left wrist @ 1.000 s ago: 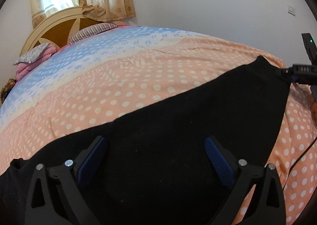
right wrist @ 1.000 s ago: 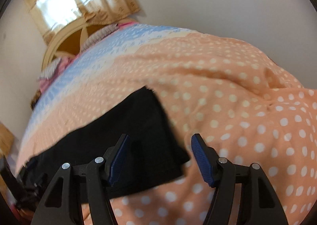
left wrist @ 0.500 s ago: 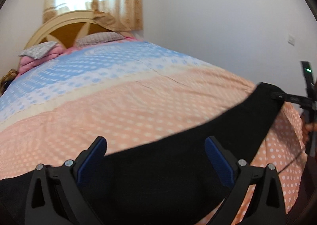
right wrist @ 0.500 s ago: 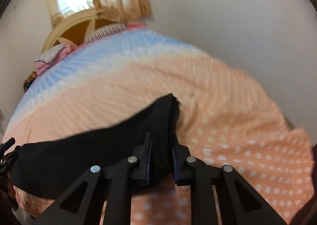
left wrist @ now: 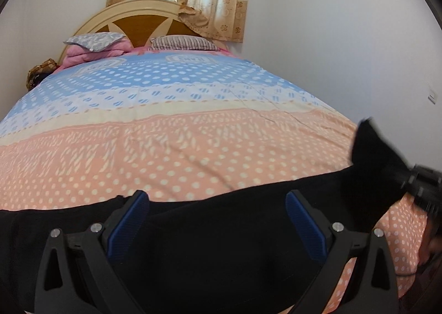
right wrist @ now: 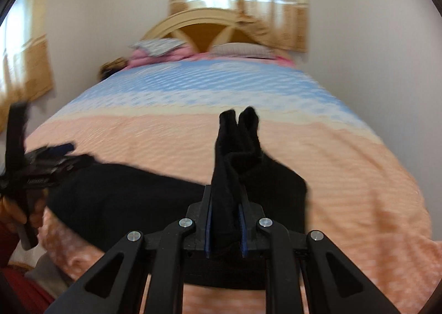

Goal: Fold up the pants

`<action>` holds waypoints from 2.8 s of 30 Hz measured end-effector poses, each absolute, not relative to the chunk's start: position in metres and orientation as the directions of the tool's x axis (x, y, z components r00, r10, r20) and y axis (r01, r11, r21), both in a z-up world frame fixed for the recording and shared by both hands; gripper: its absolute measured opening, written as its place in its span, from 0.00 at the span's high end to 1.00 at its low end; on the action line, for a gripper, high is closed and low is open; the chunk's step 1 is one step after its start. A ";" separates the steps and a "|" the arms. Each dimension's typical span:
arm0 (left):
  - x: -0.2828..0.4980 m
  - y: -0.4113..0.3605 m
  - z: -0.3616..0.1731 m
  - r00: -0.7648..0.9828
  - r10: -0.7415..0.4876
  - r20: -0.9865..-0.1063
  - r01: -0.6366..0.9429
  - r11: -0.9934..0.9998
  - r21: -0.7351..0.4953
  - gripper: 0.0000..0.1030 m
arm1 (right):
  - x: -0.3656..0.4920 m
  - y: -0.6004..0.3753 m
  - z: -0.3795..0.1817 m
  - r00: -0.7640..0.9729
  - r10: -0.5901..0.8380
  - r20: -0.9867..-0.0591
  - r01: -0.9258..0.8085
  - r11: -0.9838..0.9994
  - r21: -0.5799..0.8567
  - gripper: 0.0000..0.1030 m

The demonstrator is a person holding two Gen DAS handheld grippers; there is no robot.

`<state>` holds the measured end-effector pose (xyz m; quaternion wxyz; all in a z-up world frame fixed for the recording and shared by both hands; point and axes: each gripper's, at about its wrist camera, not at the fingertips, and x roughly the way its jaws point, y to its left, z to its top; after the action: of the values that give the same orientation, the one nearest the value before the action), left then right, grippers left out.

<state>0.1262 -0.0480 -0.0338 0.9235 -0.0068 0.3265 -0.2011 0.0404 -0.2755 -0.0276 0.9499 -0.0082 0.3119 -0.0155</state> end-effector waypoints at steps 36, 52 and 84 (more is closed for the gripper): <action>0.121 -0.130 -0.059 0.541 -0.538 -0.646 0.591 0.790 -0.163 0.26 | 0.096 -0.353 -0.096 0.724 0.012 -0.690 0.240 0.933 0.269 0.78; 0.122 0.016 -0.039 0.735 -0.304 -0.606 0.327 0.942 -0.077 0.17 | 0.061 -0.255 -0.060 0.858 0.133 -0.497 0.054 0.937 0.344 0.76; 0.097 0.225 -0.099 0.732 -0.152 -0.664 -0.082 0.948 -0.307 0.69 | 0.117 -0.036 -0.127 0.664 0.344 -0.664 -0.325 0.932 0.159 0.62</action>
<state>0.0967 0.2247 -0.0987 0.9169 -0.1598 0.3652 -0.0192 0.1175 -0.0363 -0.1273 0.9120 0.0134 0.3665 0.1835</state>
